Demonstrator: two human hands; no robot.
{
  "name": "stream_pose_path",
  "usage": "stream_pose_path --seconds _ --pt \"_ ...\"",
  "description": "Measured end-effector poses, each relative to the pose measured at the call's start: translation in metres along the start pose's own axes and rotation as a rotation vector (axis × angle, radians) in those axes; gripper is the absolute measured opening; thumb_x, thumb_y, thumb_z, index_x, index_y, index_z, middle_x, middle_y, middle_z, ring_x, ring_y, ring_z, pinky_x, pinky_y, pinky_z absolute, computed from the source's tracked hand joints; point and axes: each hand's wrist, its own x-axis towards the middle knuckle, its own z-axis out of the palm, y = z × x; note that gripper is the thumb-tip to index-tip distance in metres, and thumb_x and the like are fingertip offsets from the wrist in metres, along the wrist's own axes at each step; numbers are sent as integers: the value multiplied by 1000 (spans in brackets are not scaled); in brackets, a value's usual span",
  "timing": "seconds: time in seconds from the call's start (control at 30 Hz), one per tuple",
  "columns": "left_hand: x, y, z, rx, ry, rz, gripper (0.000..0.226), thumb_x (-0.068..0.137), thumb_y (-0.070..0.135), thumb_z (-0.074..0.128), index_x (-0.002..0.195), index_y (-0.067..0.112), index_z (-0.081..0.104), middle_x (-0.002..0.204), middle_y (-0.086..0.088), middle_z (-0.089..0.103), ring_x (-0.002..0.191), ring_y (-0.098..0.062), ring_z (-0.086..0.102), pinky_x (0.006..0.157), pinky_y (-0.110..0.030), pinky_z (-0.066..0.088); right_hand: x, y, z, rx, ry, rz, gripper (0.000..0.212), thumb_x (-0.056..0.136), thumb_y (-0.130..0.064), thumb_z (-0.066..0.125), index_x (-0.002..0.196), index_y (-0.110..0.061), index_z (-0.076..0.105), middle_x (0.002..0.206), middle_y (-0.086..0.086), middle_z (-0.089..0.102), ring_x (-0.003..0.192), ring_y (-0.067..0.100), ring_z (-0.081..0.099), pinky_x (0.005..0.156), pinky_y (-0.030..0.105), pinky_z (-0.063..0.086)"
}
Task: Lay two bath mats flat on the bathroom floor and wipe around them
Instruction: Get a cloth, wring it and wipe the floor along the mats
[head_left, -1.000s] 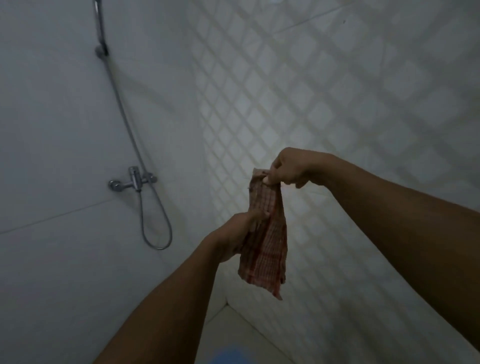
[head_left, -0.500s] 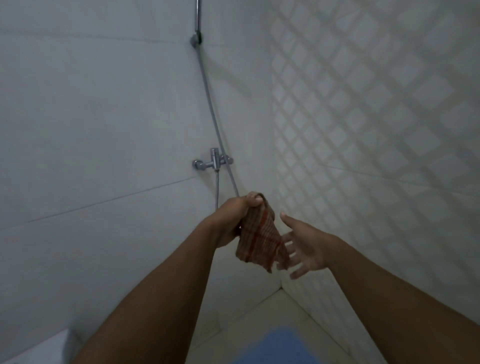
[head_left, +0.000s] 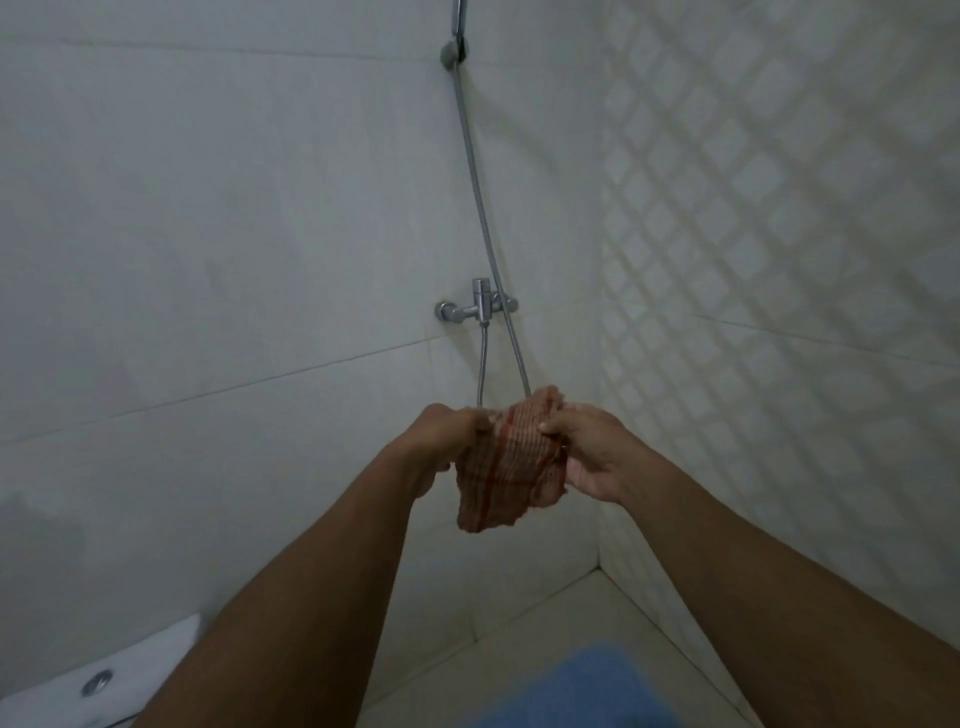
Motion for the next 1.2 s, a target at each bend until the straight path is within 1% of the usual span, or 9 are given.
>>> stream_pose_path --seconds 0.17,0.37,0.43,0.57,0.63,0.77,0.87,1.07,1.2 --pt "18 -20 18 -3 99 -89 25 95 20 62 110 1 67 109 -15 68 88 -22 59 66 -28 43 30 0 -10 -184 133 63 78 87 17 57 150 -16 25 119 28 49 81 28 65 58 34 55" --pt "43 -34 45 11 183 -255 34 94 21 65 118 -2 61 114 -19 67 91 -25 62 64 -30 45 69 2 -33 -581 -117 157 42 80 18 63 119 3 63 122 27 60 113 36 60 95 43 54" --pt "52 -37 57 22 242 -306 47 92 23 70 127 -4 54 120 -20 65 98 -28 63 64 -30 49 85 4 -42 -735 -162 127 40 76 18 67 113 4 68 117 27 64 112 37 62 96 42 56" --pt "63 -47 87 47 379 -303 84 95 16 65 154 1 6 140 -23 51 121 -34 57 98 -39 51 115 12 -58 -1079 -259 55 22 76 7 77 96 -3 79 98 16 75 97 28 70 86 36 58" --pt "65 -59 98 47 356 -247 77 95 15 63 154 16 13 125 -18 60 109 -29 63 97 -41 55 126 20 -64 -1208 -295 23 14 78 -2 80 91 -7 81 93 13 77 94 26 71 89 38 60" --pt "59 -84 104 257 255 -187 28 96 23 64 122 15 70 111 -9 74 96 -22 69 74 -24 54 140 36 -75 -1335 -358 -15 9 84 -16 78 89 -9 79 92 10 75 93 26 69 79 34 57" --pt "54 -96 102 298 231 -179 18 95 27 68 105 15 75 93 -4 75 75 -12 68 54 -12 46 146 46 -79 -1364 -410 -10 12 88 -20 72 86 -9 76 96 12 73 98 28 67 73 27 48" --pt "55 -95 101 147 235 -202 21 75 18 88 81 11 69 79 -6 67 73 -18 63 75 -38 59 145 56 -84 -1377 -420 -7 14 88 -25 68 79 -14 72 98 19 68 93 33 65 69 37 61" --pt "14 -139 46 -174 205 -236 6 92 4 67 88 0 64 83 -16 57 81 -25 58 86 -41 59 108 94 -20 -1313 -604 55 13 91 -21 67 84 -11 68 84 13 66 78 28 65 67 34 53"
